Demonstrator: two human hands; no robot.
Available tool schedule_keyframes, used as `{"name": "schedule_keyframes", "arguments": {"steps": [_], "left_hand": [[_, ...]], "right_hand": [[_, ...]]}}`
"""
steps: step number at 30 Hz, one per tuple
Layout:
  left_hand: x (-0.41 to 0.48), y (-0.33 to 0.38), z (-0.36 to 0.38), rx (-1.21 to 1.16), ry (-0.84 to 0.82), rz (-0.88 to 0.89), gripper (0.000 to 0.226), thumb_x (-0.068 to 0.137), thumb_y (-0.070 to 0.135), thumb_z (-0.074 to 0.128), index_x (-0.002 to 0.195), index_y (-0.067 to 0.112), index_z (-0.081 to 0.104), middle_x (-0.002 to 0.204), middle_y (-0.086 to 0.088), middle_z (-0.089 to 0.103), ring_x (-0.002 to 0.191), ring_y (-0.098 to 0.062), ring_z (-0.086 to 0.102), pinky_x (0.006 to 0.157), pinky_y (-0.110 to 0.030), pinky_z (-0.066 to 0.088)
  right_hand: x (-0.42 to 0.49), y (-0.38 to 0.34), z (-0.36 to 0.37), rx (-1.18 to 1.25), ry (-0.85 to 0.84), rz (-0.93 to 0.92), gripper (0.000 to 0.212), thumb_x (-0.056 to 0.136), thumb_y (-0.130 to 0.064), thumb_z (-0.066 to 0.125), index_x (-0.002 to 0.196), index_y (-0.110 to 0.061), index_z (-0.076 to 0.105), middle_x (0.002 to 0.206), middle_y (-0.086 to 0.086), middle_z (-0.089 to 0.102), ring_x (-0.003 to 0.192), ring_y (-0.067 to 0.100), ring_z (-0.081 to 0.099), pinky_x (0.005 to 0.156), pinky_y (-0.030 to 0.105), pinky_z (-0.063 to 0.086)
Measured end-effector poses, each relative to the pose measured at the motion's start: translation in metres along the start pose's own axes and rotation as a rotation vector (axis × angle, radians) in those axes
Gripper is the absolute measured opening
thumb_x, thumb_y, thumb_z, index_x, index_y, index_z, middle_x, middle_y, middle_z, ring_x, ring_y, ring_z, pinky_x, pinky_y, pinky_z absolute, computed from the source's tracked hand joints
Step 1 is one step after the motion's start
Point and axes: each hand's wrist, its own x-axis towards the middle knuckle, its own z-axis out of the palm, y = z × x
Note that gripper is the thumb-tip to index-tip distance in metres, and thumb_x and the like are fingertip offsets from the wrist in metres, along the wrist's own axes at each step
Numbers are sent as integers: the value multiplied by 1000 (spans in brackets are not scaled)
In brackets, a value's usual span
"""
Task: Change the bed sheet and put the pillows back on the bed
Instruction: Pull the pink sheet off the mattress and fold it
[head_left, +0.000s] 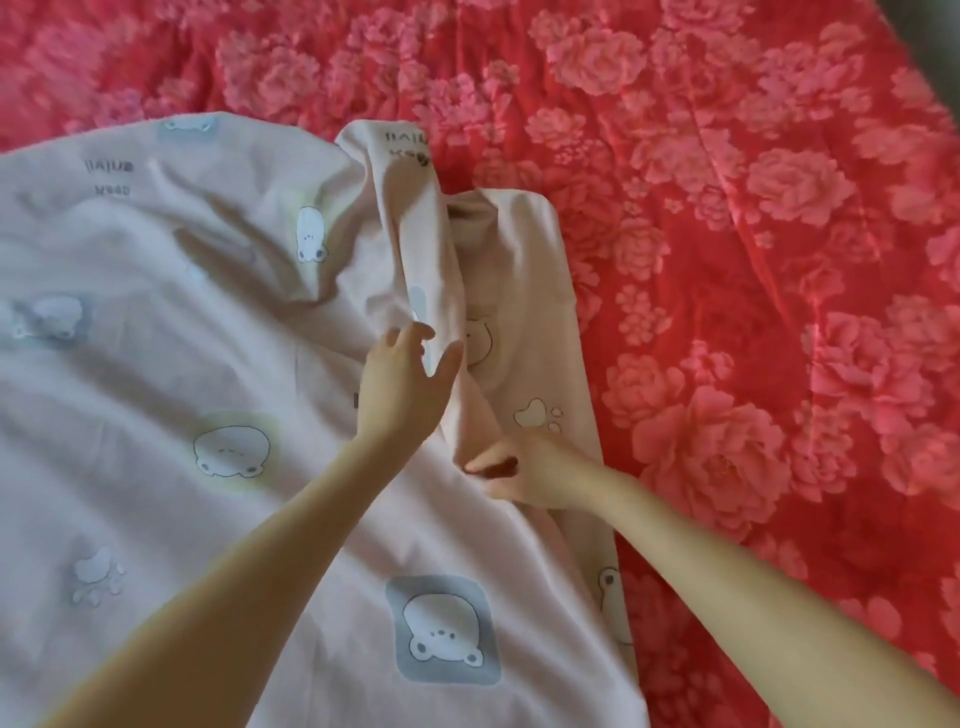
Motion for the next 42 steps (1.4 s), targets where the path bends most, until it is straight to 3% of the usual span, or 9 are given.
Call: {"name": "schedule_keyframes", "arguments": {"steps": [5, 9, 14, 21, 27, 32, 34, 38, 42], "left_hand": [[59, 28, 26, 194, -134, -90, 63, 86, 53, 56, 123, 3, 44, 118, -16, 52, 109, -32, 50, 82, -34, 39], [87, 40, 63, 159, -235, -228, 76, 82, 59, 56, 127, 2, 35, 117, -15, 50, 107, -30, 54, 73, -31, 38], [104, 51, 66, -7, -69, -185, 18, 90, 20, 45, 102, 6, 44, 92, -11, 60, 92, -31, 58, 70, -31, 39], [59, -39, -42, -158, 77, -400, 16, 73, 10, 59, 86, 14, 51, 84, -5, 63, 85, -32, 62, 79, -43, 52], [65, -42, -59, 349, 330, 249, 29, 80, 28, 64, 101, 8, 59, 103, -17, 57, 95, -38, 53, 81, -46, 44], [124, -65, -22, 622, -65, -27, 71, 78, 51, 59, 136, 15, 39, 128, -23, 42, 120, -40, 38, 98, -48, 38], [135, -78, -25, 476, -63, -148, 62, 84, 37, 59, 133, 10, 34, 122, -26, 45, 113, -39, 44, 80, -42, 42], [129, -92, -44, 290, 79, -134, 44, 86, 8, 50, 127, 3, 35, 88, -13, 52, 72, -28, 44, 55, -33, 30], [110, -98, -60, 185, 203, -117, 29, 88, 11, 48, 114, -1, 42, 76, -12, 49, 68, -32, 42, 54, -34, 27]], "right_hand": [[61, 45, -72, 108, 694, 333, 40, 85, -38, 63, 121, -21, 62, 120, 3, 63, 112, 23, 58, 92, 34, 44], [113, 81, -100, 439, 705, 585, 65, 81, -32, 70, 133, -3, 44, 130, 14, 55, 118, 32, 54, 94, 39, 46], [124, 66, -124, 793, 780, 354, 10, 77, 3, 62, 86, -2, 63, 80, 11, 57, 74, 20, 53, 58, 27, 38], [36, 2, -38, -244, 548, -531, 25, 69, -3, 45, 69, -22, 62, 65, -8, 44, 60, 11, 44, 56, 27, 33], [39, 26, 41, -758, 99, -415, 42, 34, -20, 74, 73, -35, 68, 61, -11, 53, 53, 12, 51, 55, 23, 40], [52, 0, 14, -348, 212, -168, 40, 72, -42, 70, 48, -19, 48, 42, -4, 41, 43, 10, 41, 48, 19, 23], [73, -13, -16, -57, 373, 48, 43, 86, -49, 55, 52, -23, 54, 47, -7, 48, 50, 10, 46, 50, 23, 30], [142, -17, -62, 217, 585, 344, 61, 83, -52, 62, 129, -12, 52, 118, 3, 62, 112, 24, 57, 87, 33, 42], [184, -23, -71, 828, 518, 407, 42, 78, -30, 76, 105, -1, 61, 97, 6, 63, 89, 20, 59, 73, 28, 44]]}}
